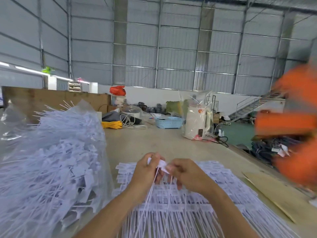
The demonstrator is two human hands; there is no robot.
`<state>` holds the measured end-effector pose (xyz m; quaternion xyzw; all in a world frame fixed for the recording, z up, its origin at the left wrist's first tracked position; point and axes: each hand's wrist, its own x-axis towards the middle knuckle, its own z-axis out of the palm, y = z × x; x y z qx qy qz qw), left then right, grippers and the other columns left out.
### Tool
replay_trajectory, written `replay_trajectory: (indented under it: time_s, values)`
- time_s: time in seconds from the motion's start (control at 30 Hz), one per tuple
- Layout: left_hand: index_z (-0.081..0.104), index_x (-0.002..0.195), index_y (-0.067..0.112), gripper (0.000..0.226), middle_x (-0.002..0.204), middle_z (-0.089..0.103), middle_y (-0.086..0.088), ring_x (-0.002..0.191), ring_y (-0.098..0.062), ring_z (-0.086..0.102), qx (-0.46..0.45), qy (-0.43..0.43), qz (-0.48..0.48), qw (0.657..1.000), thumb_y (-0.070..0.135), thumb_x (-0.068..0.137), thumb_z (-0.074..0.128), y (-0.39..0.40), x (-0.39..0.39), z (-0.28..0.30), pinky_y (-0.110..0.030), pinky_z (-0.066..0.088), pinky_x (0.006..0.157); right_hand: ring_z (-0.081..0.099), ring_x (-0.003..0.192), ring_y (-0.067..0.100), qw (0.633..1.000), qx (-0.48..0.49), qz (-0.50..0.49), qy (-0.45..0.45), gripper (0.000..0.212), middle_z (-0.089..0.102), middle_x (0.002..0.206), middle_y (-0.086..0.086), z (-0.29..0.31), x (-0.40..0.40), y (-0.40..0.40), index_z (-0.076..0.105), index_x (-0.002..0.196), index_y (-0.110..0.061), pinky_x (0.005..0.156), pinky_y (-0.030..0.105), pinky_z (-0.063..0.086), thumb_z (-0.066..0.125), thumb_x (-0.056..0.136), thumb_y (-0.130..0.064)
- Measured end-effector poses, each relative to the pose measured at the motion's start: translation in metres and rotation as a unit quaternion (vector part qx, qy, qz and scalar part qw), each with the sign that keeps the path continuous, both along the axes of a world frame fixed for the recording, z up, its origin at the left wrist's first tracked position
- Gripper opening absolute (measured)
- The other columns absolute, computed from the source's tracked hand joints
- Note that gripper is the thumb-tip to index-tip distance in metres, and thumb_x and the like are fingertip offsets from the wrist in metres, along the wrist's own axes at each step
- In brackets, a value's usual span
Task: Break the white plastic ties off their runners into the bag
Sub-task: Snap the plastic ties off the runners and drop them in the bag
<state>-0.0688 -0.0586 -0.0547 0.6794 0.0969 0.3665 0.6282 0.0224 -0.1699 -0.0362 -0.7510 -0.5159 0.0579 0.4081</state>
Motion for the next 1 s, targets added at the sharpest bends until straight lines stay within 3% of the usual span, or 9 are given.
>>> replay_trajectory:
  time_s: [0.07,0.2,0.27,0.43,0.53,0.63,0.7,0.83,1.0]
  values:
    - [0.055,0.080,0.004,0.027,0.043,0.048,0.002,0.037,-0.010,0.039,0.043,0.008,0.004,0.999,0.022,0.099,0.047,0.000,0.000,-0.001,-0.019,0.032,0.040,0.050,0.043,0.005,1.000,-0.013,0.015,-0.020,0.034,0.065,0.070,0.011,0.000,-0.003,0.000,0.067,0.085,0.003,0.051,0.020,0.044,0.049,0.097,-0.023]
    - [0.052,0.073,0.005,0.031,0.043,0.046,0.000,0.034,-0.009,0.037,0.043,0.030,0.037,0.998,0.025,0.096,0.054,0.001,0.000,-0.002,-0.017,0.029,0.039,0.054,0.056,0.016,0.996,0.025,-0.003,-0.090,0.034,0.058,0.061,0.006,0.000,-0.007,0.004,0.065,0.070,-0.001,0.061,0.031,0.045,0.055,0.094,-0.023]
    - [0.051,0.070,0.005,0.033,0.040,0.043,0.001,0.030,-0.009,0.034,-0.010,0.054,0.046,0.997,0.024,0.097,0.053,0.003,0.001,0.001,-0.015,0.026,0.036,0.051,0.064,0.021,0.986,0.019,-0.037,-0.164,0.033,0.054,0.065,0.006,0.001,-0.008,0.007,0.062,0.070,-0.006,0.063,0.036,0.043,0.053,0.094,-0.026]
    - [0.043,0.064,0.009,0.036,0.035,0.033,0.003,0.023,-0.008,0.022,-0.148,0.141,-0.009,0.979,0.020,0.098,0.048,0.006,0.003,0.012,-0.007,0.019,0.033,0.057,0.083,0.024,0.918,-0.012,-0.092,-0.386,0.031,0.057,0.094,0.000,0.003,-0.021,0.010,0.061,0.090,-0.014,0.066,0.031,0.039,0.040,0.098,-0.035]
    - [0.042,0.061,0.010,0.035,0.030,0.031,0.004,0.020,-0.008,0.022,-0.226,0.131,0.012,0.965,0.010,0.097,0.044,0.029,-0.001,0.018,-0.005,0.019,0.032,0.053,0.066,0.017,0.934,0.092,-0.064,-0.339,0.028,0.053,0.074,-0.003,0.013,-0.027,0.002,0.062,0.074,-0.010,0.060,0.030,0.041,0.052,0.095,-0.026]
    - [0.042,0.067,0.012,0.032,0.030,0.029,0.006,0.019,-0.006,0.022,-0.281,0.058,0.062,0.956,0.016,0.099,0.038,0.062,-0.012,0.021,-0.007,0.017,0.029,0.052,0.060,0.001,0.941,0.280,-0.059,-0.179,0.028,0.055,0.060,-0.006,0.028,-0.020,-0.014,0.062,0.060,-0.013,0.059,0.013,0.044,0.063,0.087,-0.011]
    - [0.048,0.071,0.012,0.030,0.033,0.036,0.005,0.023,-0.006,0.027,-0.233,0.025,0.091,0.968,0.019,0.099,0.045,0.061,-0.010,0.018,-0.010,0.021,0.029,0.055,0.064,0.002,0.949,0.264,-0.069,-0.155,0.025,0.058,0.062,-0.010,0.030,-0.015,-0.017,0.064,0.062,-0.014,0.061,0.013,0.044,0.063,0.087,-0.014]
    - [0.055,0.079,0.011,0.027,0.042,0.053,0.002,0.033,-0.009,0.049,-0.107,0.044,0.053,0.992,0.033,0.096,0.053,0.012,0.007,0.005,-0.019,0.041,0.037,0.057,0.074,0.019,0.967,0.147,-0.080,-0.194,0.021,0.062,0.077,0.002,0.015,-0.018,-0.001,0.069,0.078,-0.013,0.068,0.035,0.047,0.059,0.090,-0.027]
    - [0.061,0.099,0.008,0.033,0.046,0.052,-0.001,0.032,-0.008,0.038,-0.143,0.027,-0.062,0.987,0.036,0.100,0.042,-0.009,0.001,0.010,-0.015,0.028,0.035,0.054,0.079,0.014,0.965,0.168,-0.100,-0.174,0.013,0.057,0.086,0.002,0.011,-0.012,0.003,0.067,0.085,-0.024,0.072,0.032,0.045,0.059,0.089,-0.034]
